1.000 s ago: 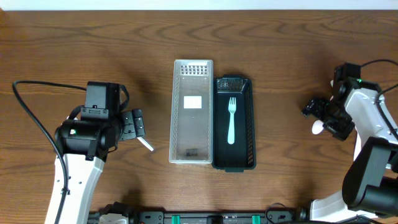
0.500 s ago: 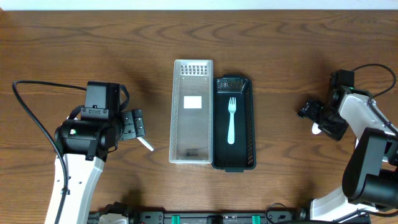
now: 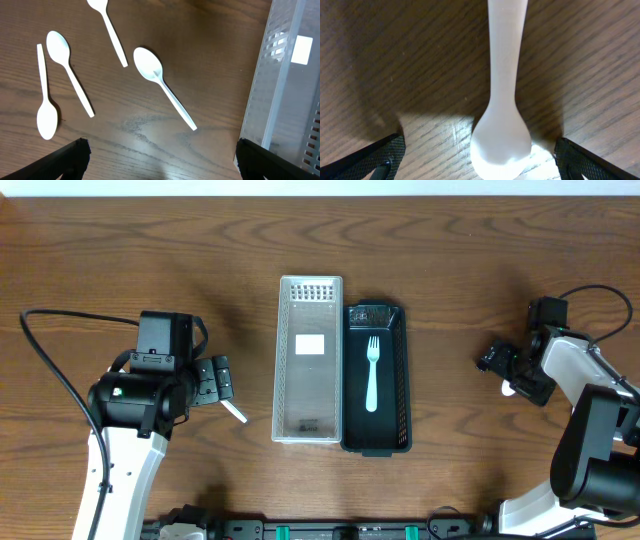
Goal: Pack container
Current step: 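Move the right gripper back and grasp a white spoon, then place the spoon into the black basket with the right gripper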
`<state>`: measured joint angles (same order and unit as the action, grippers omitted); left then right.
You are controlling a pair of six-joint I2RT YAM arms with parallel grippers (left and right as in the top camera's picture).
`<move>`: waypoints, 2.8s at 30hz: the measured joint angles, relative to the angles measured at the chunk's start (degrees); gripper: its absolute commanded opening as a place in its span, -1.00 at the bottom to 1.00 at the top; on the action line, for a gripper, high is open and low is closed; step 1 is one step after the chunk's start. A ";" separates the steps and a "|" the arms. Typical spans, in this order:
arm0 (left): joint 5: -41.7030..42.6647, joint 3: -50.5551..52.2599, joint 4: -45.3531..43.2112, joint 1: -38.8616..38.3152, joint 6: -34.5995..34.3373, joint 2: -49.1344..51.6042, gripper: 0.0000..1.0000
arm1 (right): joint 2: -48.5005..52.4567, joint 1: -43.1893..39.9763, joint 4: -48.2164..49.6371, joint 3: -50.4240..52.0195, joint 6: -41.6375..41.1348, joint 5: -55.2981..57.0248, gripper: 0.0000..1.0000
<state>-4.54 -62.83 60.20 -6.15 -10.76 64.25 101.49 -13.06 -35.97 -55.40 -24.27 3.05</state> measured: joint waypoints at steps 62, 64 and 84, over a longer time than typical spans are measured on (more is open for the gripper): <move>-0.02 0.00 -0.02 0.00 0.00 0.00 0.91 | -10.69 36.68 -15.91 -20.83 -2.36 -0.59 -0.81; -0.02 0.00 -0.02 0.00 0.00 0.00 0.91 | -9.18 39.82 -15.93 -20.83 -4.28 -0.61 -0.81; 0.00 0.00 -0.02 0.00 0.00 0.00 0.91 | 4.83 46.69 -17.31 -20.61 -7.58 -0.31 0.31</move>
<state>-4.54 -62.83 60.18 -6.15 -10.76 64.25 106.32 33.63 -53.28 -76.01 -31.86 2.74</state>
